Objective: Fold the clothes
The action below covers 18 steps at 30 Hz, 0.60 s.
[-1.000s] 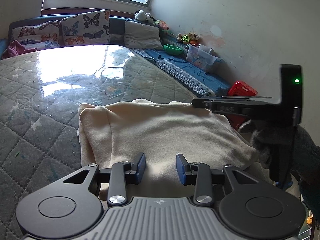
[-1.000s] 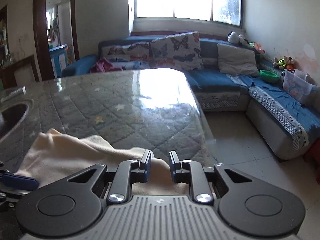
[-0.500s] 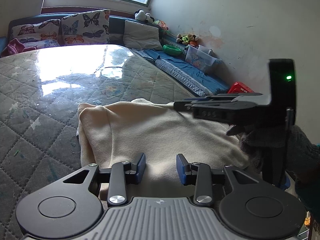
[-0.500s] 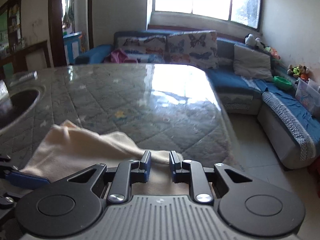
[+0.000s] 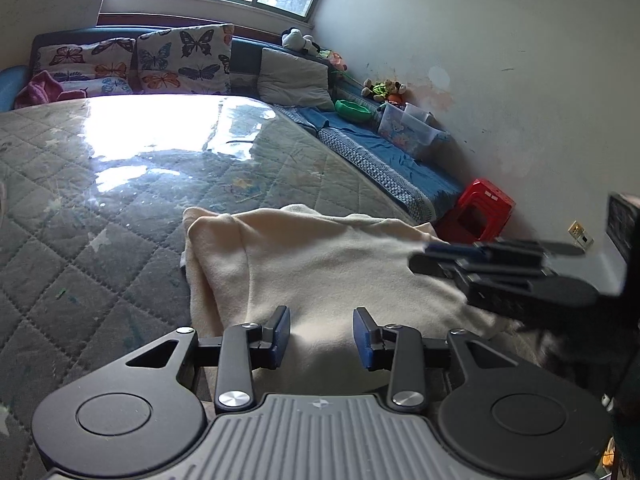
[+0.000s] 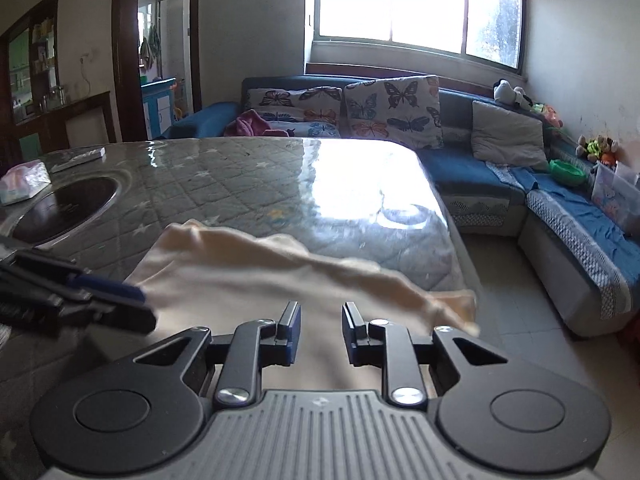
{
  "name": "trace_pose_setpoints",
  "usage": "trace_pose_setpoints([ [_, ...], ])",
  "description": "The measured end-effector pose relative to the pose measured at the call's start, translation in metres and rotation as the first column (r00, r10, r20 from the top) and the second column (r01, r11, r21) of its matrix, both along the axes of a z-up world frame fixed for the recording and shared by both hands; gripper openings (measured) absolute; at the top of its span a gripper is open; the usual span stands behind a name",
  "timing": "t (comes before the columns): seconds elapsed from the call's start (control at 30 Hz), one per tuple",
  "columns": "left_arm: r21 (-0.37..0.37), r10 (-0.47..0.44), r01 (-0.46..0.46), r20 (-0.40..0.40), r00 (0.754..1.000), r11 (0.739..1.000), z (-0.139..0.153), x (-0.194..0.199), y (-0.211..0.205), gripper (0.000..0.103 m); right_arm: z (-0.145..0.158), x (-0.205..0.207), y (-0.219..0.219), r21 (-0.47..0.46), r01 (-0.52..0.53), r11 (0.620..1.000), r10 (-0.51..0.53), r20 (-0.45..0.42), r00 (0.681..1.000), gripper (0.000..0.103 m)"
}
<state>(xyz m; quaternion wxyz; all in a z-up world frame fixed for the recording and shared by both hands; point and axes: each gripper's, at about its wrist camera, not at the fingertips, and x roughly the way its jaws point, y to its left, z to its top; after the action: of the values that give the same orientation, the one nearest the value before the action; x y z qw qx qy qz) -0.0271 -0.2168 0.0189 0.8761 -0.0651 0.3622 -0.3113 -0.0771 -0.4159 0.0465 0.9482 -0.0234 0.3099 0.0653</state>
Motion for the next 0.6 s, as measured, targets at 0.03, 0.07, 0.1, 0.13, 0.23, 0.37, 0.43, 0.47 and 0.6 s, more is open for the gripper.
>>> trace_pose_setpoints([
  [0.03, 0.001, 0.000, 0.000, 0.003, 1.000, 1.000, 0.000, -0.001, 0.001, 0.038, -0.003, -0.009, 0.001, 0.009, 0.009, 1.000, -0.009, 0.005, 1.000, 0.027],
  [0.07, 0.002, 0.000, 0.000, 0.007, 1.000, 1.000, 0.000, -0.003, 0.001, 0.038, -0.005, -0.017, 0.002, 0.010, 0.019, 1.000, -0.019, 0.011, 1.000, 0.029],
  [0.1, 0.004, -0.001, 0.001, 0.011, 1.000, 1.000, 0.001, -0.004, 0.002, 0.038, -0.008, -0.024, 0.002, 0.012, 0.028, 1.000, -0.028, 0.016, 0.999, 0.029],
  [0.13, 0.011, -0.002, 0.002, 0.015, 1.000, 1.000, 0.000, -0.005, 0.001, 0.038, -0.012, -0.029, 0.003, 0.015, 0.035, 0.999, -0.035, 0.011, 0.999, 0.030],
  [0.23, 0.032, -0.004, 0.003, 0.022, 1.000, 0.999, -0.003, -0.007, 0.000, 0.038, -0.022, -0.038, 0.006, 0.005, 0.044, 0.999, -0.044, 0.029, 0.999, 0.031],
  [0.37, 0.032, -0.002, 0.001, 0.020, 1.000, 0.999, -0.005, -0.007, 0.002, 0.037, -0.015, -0.042, 0.012, -0.009, 0.050, 0.999, -0.050, 0.059, 0.997, 0.032],
  [0.43, 0.029, -0.001, 0.000, 0.016, 1.000, 1.000, -0.005, -0.006, 0.002, 0.037, -0.012, -0.041, 0.013, -0.005, 0.048, 0.999, -0.048, 0.063, 0.997, 0.034],
  [0.47, 0.031, -0.002, 0.002, 0.017, 1.000, 1.000, -0.004, -0.006, 0.002, 0.037, -0.015, -0.039, 0.012, -0.006, 0.049, 0.999, -0.049, 0.049, 0.998, 0.035],
  [0.6, 0.026, -0.001, 0.001, 0.009, 1.000, 1.000, 0.003, 0.002, 0.001, 0.035, -0.021, -0.037, 0.007, 0.027, 0.051, 0.998, -0.051, 0.029, 0.998, 0.035],
])
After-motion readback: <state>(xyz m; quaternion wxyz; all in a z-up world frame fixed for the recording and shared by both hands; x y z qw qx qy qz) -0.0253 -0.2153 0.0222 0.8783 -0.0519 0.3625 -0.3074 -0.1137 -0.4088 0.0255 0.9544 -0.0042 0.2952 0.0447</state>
